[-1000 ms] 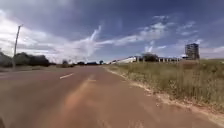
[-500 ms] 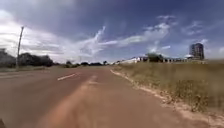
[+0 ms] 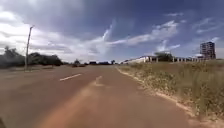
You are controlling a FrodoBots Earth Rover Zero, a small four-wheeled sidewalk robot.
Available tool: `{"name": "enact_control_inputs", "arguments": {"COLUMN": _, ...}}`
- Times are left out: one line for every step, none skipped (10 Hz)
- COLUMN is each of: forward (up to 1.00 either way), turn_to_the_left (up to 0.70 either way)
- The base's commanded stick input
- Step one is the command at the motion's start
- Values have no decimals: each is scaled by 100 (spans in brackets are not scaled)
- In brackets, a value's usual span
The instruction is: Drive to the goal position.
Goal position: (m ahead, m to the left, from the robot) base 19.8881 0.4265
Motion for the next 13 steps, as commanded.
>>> {"name": "enact_control_inputs", "arguments": {"forward": 100, "turn_to_the_left": 1}}
{"name": "enact_control_inputs", "arguments": {"forward": 100, "turn_to_the_left": 1}}
{"name": "enact_control_inputs", "arguments": {"forward": 100, "turn_to_the_left": 2}}
{"name": "enact_control_inputs", "arguments": {"forward": 100, "turn_to_the_left": 27}}
{"name": "enact_control_inputs", "arguments": {"forward": 100, "turn_to_the_left": 17}}
{"name": "enact_control_inputs", "arguments": {"forward": 100, "turn_to_the_left": 7}}
{"name": "enact_control_inputs", "arguments": {"forward": 100, "turn_to_the_left": 0}}
{"name": "enact_control_inputs", "arguments": {"forward": 100, "turn_to_the_left": 0}}
{"name": "enact_control_inputs", "arguments": {"forward": 100, "turn_to_the_left": 0}}
{"name": "enact_control_inputs", "arguments": {"forward": 100, "turn_to_the_left": 0}}
{"name": "enact_control_inputs", "arguments": {"forward": 100, "turn_to_the_left": 0}}
{"name": "enact_control_inputs", "arguments": {"forward": 100, "turn_to_the_left": 0}}
{"name": "enact_control_inputs", "arguments": {"forward": 100, "turn_to_the_left": 0}}
